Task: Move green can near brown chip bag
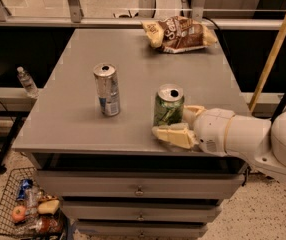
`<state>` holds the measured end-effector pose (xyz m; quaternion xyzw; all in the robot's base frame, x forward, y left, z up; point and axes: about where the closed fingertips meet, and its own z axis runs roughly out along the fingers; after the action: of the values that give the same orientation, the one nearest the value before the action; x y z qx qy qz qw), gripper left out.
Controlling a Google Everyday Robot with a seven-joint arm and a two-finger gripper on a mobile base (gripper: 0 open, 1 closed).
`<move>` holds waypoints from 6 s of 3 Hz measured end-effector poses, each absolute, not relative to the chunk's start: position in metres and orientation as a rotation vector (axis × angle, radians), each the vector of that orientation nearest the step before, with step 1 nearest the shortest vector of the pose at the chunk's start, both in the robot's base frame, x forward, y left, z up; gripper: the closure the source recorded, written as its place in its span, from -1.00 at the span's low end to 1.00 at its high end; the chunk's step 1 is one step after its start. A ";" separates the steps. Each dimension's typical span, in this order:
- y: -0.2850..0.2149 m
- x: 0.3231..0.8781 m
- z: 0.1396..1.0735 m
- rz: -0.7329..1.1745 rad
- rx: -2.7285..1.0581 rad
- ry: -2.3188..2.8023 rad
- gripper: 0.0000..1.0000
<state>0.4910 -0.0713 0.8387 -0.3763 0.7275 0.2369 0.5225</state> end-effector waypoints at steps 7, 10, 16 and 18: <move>-0.166 0.528 0.887 0.447 -0.714 1.727 1.00; -0.200 0.619 0.907 0.364 -0.631 1.754 1.00; -0.194 0.791 0.857 0.272 -0.505 1.890 0.62; -0.190 0.792 0.855 0.278 -0.509 1.892 -0.27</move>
Offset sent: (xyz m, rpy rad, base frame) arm 0.0125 -0.0172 0.0058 0.1165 0.0102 0.0119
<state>0.7917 -0.1898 0.8551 -0.2151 0.7989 0.1172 0.5493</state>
